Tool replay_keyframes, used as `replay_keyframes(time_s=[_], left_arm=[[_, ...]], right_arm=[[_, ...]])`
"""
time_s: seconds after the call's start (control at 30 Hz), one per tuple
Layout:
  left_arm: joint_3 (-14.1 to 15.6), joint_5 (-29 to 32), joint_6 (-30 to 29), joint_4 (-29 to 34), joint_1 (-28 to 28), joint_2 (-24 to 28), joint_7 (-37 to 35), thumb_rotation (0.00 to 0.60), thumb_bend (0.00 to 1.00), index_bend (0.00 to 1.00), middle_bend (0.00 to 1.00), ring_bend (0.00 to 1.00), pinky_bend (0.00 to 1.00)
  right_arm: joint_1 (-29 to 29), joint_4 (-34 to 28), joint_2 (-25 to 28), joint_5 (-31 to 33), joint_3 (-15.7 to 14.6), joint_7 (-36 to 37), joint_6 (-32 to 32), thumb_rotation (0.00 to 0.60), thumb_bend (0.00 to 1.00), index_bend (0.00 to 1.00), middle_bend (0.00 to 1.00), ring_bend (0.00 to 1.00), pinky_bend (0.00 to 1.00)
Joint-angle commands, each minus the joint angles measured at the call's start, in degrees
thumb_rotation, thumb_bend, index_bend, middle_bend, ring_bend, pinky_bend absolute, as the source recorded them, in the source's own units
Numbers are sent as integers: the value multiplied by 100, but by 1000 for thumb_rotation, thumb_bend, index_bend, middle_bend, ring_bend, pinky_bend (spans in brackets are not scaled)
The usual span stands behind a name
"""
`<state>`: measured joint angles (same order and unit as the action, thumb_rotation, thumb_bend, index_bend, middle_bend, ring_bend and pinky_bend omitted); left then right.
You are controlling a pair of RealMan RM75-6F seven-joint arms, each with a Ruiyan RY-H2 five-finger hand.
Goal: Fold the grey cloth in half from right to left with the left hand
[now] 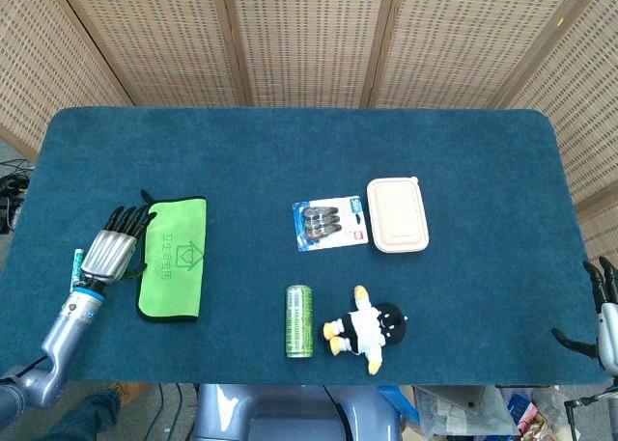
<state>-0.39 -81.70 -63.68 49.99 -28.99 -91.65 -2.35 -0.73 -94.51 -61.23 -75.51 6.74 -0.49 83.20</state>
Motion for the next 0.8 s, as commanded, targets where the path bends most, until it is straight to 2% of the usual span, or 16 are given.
replay_keyframes(time_s=[0.03,0.5,0.67,0.8], left_arm=[[-37,7,42,-111,-16,-80,16,600,265,0,0,0,0],[-61,-41,355,-687,-83,-412,-303,600,264,0,0,0,0],[-46,-138,267,-762,-75,-434,-492,600,265,0,0,0,0],[-99,-217,-64,-626,-4,-261,-707,600,264,0,0,0,0]], right_arm=[[3,8,3,14,4,14,-4,600,0,0,0,0,0],[-11,31,-9,57,18,-6,-27,600,0,0,0,0,0],[-10,23,-7,44,14,-8,-19,600,0,0,0,0,0],[-6,13,-3,25,9,1,-9,600,0,0,0,0,0]])
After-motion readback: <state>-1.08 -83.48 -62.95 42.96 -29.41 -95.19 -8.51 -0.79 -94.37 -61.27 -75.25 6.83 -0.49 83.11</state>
